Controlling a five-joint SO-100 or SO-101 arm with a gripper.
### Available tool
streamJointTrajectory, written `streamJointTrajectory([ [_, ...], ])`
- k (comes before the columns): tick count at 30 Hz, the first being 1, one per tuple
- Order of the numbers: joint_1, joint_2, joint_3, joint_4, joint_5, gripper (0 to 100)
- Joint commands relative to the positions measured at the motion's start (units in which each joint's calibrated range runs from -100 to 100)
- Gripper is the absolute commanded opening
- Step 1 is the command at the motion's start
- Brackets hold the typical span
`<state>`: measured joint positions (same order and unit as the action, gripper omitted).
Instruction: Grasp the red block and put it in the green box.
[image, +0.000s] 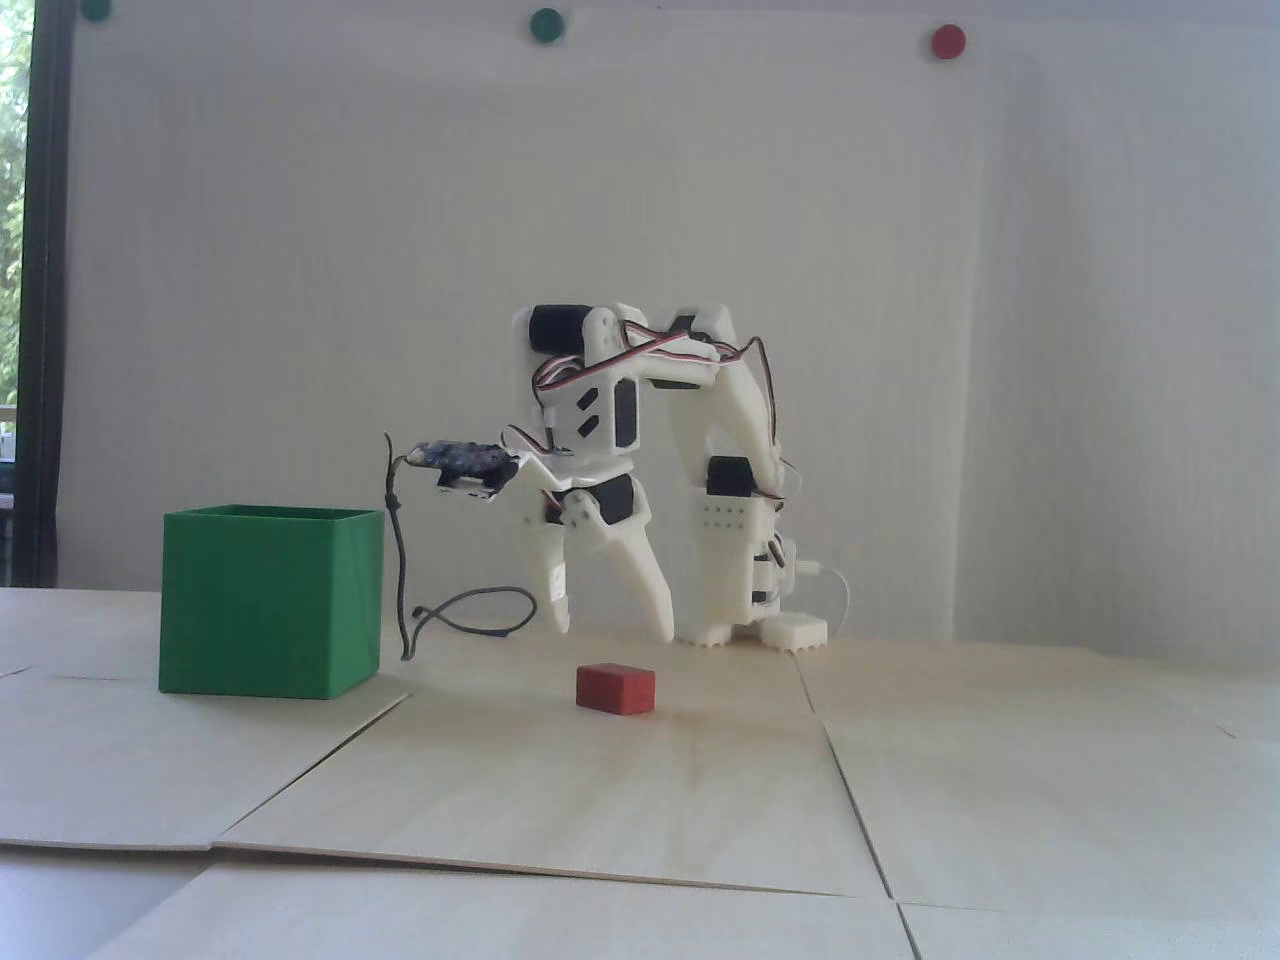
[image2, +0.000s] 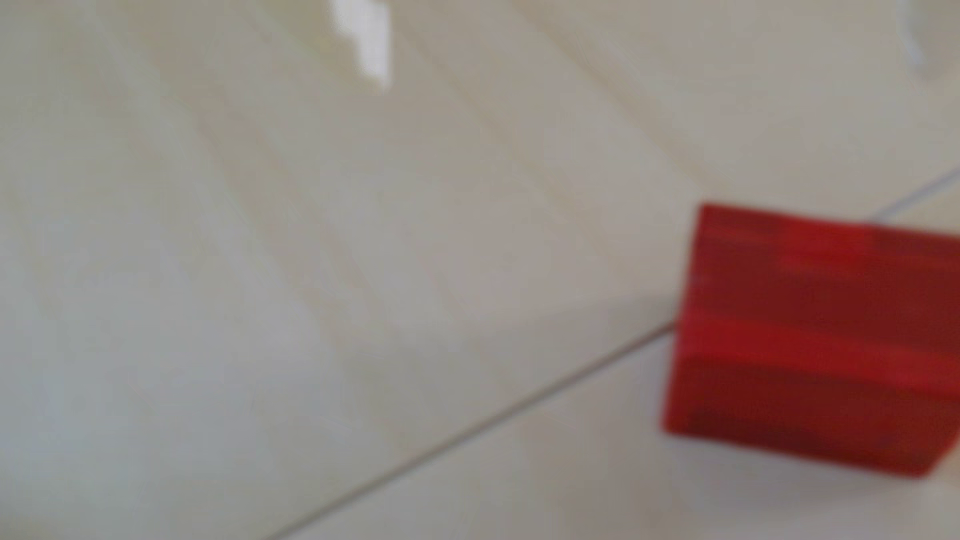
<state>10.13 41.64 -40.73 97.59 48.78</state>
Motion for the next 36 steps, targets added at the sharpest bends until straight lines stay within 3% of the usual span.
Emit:
streamJointTrajectory([
  [1, -3.6, -2.0, -4.1, 2.0, 0.1, 35],
  [15, -8.2, 1.1, -4.3, -2.8, -1.6, 35],
  [36, -6.5, 7.4, -4.9, -6.0, -4.5, 35],
])
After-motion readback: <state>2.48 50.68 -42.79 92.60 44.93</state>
